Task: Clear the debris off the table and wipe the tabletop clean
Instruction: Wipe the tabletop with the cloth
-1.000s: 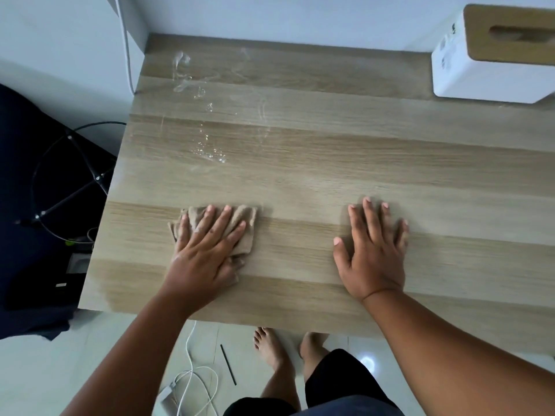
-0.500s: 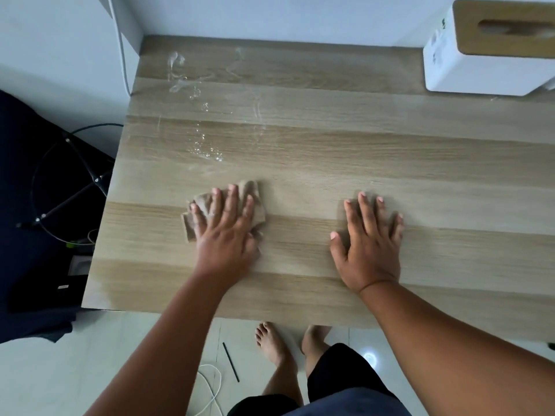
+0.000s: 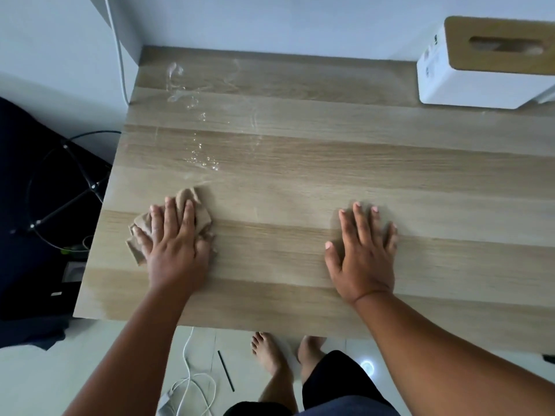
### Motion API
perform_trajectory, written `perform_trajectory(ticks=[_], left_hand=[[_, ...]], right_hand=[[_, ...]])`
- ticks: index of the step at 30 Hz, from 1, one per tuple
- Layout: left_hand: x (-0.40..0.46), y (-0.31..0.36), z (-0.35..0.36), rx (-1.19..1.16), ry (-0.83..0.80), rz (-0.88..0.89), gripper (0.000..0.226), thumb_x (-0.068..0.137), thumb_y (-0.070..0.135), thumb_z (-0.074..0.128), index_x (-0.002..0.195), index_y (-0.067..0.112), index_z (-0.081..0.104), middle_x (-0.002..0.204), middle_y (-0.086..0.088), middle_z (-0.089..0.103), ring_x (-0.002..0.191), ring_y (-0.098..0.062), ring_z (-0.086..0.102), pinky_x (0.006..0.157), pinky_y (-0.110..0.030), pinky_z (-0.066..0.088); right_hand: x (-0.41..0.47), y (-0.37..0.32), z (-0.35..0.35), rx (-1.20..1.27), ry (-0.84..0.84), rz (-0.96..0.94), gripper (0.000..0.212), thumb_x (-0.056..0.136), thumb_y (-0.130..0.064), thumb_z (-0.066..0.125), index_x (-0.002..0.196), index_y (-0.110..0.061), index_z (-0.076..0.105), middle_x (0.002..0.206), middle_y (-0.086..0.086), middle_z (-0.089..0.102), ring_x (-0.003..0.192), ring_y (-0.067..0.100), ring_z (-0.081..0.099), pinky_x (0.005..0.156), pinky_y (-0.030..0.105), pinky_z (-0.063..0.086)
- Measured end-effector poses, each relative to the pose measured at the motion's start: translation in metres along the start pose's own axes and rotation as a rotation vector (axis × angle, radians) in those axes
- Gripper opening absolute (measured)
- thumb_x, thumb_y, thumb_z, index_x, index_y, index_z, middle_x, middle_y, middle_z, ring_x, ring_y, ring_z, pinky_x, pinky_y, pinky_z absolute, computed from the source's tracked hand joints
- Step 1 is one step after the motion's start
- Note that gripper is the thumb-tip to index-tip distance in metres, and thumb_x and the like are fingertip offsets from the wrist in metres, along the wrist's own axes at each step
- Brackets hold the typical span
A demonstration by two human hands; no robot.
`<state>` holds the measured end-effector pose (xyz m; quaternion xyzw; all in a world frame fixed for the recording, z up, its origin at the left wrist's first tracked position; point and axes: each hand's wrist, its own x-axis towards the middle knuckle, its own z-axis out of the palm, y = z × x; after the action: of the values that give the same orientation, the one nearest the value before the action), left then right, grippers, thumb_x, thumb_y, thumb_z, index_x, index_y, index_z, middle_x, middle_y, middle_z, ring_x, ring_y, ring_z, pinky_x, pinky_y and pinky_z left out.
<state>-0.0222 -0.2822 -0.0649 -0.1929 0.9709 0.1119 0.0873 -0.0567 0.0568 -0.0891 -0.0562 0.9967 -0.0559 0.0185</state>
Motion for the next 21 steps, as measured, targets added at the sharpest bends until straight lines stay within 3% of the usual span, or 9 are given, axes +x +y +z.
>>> perform_trajectory(ticks=[4,10,12,17,21], left_hand=[[0.023,0.051,0.007,-0.003,-0.026,-0.015,0.086,0.084,0.048,0.030,0.165,0.024,0.016,0.175,-0.009,0.003,0.160,-0.036,-0.006,0.122,-0.070,-0.007],[-0.035,0.098,0.026,0.054,-0.010,0.462,0.075,0.086,0.042,0.049,0.159,0.024,0.041,0.172,-0.008,0.021,0.160,-0.036,0.012,0.121,-0.072,0.009],[-0.063,0.088,0.032,0.047,-0.004,0.529,0.072,0.086,0.039,0.051,0.156,0.023,0.047,0.170,-0.008,0.026,0.159,-0.034,0.017,0.121,-0.070,0.015],[-0.086,0.003,0.019,0.096,-0.008,0.409,0.068,0.092,0.046,0.049,0.157,0.025,0.044,0.171,-0.006,0.023,0.160,-0.031,0.014,0.122,-0.070,0.013],[-0.050,-0.048,-0.007,0.082,-0.002,0.089,0.075,0.088,0.044,0.043,0.160,0.022,0.037,0.172,-0.010,0.019,0.160,-0.034,0.012,0.124,-0.068,0.005]], right_hand=[[0.000,0.000,0.000,-0.007,0.005,-0.006,0.075,0.094,-0.056,0.040,0.161,-0.025,0.031,0.174,0.004,0.016,0.161,0.034,0.006,0.125,0.066,0.007],[0.001,-0.001,-0.001,0.002,-0.002,0.002,0.074,0.093,-0.055,0.039,0.160,-0.024,0.034,0.173,0.004,0.019,0.161,0.034,0.008,0.125,0.066,0.007],[0.000,0.000,-0.001,0.004,-0.008,0.002,0.074,0.094,-0.056,0.038,0.161,-0.024,0.033,0.173,0.004,0.018,0.161,0.034,0.007,0.125,0.066,0.007],[0.001,0.000,0.000,0.006,-0.004,0.000,0.074,0.094,-0.056,0.037,0.161,-0.025,0.031,0.173,0.004,0.017,0.161,0.034,0.006,0.124,0.067,0.008],[0.000,0.001,0.002,0.012,0.018,-0.007,0.074,0.095,-0.056,0.037,0.161,-0.025,0.030,0.173,0.004,0.017,0.161,0.035,0.007,0.125,0.066,0.006]])
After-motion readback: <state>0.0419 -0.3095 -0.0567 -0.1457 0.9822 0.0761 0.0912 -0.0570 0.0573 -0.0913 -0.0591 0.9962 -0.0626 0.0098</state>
